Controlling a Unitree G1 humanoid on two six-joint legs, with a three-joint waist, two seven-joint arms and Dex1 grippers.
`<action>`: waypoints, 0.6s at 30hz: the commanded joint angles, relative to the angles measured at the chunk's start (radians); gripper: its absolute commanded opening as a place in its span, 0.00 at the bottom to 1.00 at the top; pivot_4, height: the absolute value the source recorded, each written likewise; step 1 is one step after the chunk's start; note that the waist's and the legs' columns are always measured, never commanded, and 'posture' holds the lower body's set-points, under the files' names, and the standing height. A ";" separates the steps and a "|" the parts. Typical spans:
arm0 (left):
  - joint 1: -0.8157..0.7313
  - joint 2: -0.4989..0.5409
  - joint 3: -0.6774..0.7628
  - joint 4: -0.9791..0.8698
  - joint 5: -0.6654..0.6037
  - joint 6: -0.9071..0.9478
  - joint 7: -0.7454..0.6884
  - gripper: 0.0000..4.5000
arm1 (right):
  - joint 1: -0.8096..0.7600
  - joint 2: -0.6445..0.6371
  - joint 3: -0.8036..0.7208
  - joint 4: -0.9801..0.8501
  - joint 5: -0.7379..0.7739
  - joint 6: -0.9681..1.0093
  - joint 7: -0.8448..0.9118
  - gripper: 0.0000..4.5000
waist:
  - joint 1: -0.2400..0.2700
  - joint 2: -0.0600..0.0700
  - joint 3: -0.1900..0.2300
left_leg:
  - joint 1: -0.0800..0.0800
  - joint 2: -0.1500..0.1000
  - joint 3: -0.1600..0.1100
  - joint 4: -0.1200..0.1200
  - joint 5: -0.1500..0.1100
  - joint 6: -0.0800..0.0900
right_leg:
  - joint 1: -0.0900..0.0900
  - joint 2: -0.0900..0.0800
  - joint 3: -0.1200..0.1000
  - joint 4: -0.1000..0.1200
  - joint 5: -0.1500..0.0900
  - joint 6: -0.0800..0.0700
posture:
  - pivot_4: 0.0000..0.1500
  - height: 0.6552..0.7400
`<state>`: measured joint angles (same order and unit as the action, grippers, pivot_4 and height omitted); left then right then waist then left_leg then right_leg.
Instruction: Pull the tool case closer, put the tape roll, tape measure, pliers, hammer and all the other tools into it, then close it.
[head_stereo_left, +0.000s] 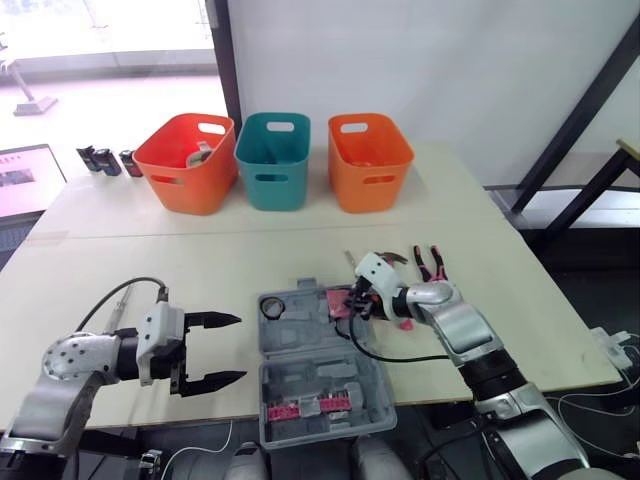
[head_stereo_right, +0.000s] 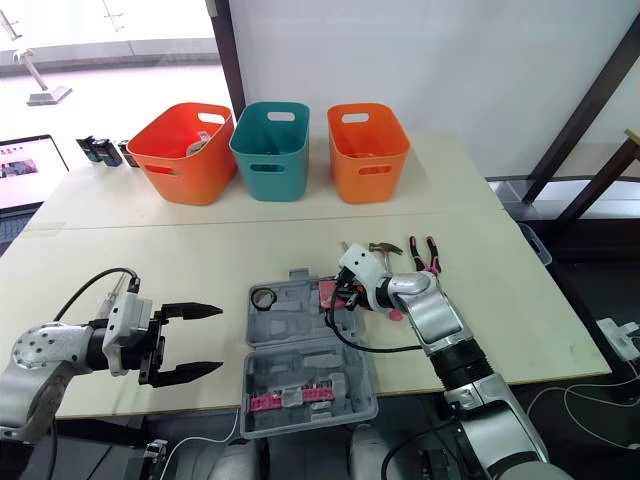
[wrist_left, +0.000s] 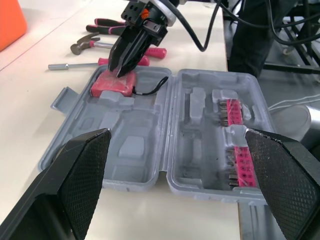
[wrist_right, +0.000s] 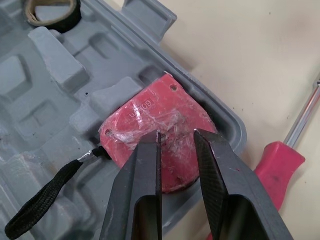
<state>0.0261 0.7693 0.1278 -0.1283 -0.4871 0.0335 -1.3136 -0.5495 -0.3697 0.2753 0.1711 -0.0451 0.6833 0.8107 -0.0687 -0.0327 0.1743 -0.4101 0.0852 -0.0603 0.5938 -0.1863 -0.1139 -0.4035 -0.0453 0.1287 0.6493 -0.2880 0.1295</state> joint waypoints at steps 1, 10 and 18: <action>-0.006 0.013 0.011 -0.030 -0.010 -0.001 -0.003 1.00 | 0.046 -0.010 0.082 0.081 -0.039 0.091 -0.012 0.24 | -0.001 -0.002 -0.002 | 0.000 0.000 0.000 0.000 0.000 0.000 | 0.000 0.000 0.000 0.000 0.000 0.000 | 1.00 1.00; -0.004 0.012 0.010 -0.016 -0.003 -0.009 -0.002 1.00 | -0.007 -0.001 0.114 0.080 -0.050 0.044 -0.038 0.24 | -0.004 -0.008 -0.008 | 0.002 0.000 0.000 -0.001 0.000 0.000 | -0.002 0.000 0.000 -0.001 0.000 -0.001 | 1.00 1.00; -0.002 0.020 0.044 0.003 -0.013 0.025 0.037 1.00 | -0.011 -0.060 -0.147 -0.293 0.153 0.007 0.005 0.24 | 0.000 0.003 0.002 | -0.009 0.000 0.001 -0.001 0.000 0.000 | -0.009 0.000 0.000 -0.001 0.000 0.000 | 1.00 1.00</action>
<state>0.0257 0.7766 0.1357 -0.1196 -0.4850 0.0511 -1.2854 -0.5392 -0.4065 0.2099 -0.0278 0.0567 0.6848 0.8081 -0.0684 -0.0295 0.1762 -0.4223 0.0852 -0.0598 0.5927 -0.1862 -0.1137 -0.4156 -0.0456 0.1288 0.6492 -0.2876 0.1296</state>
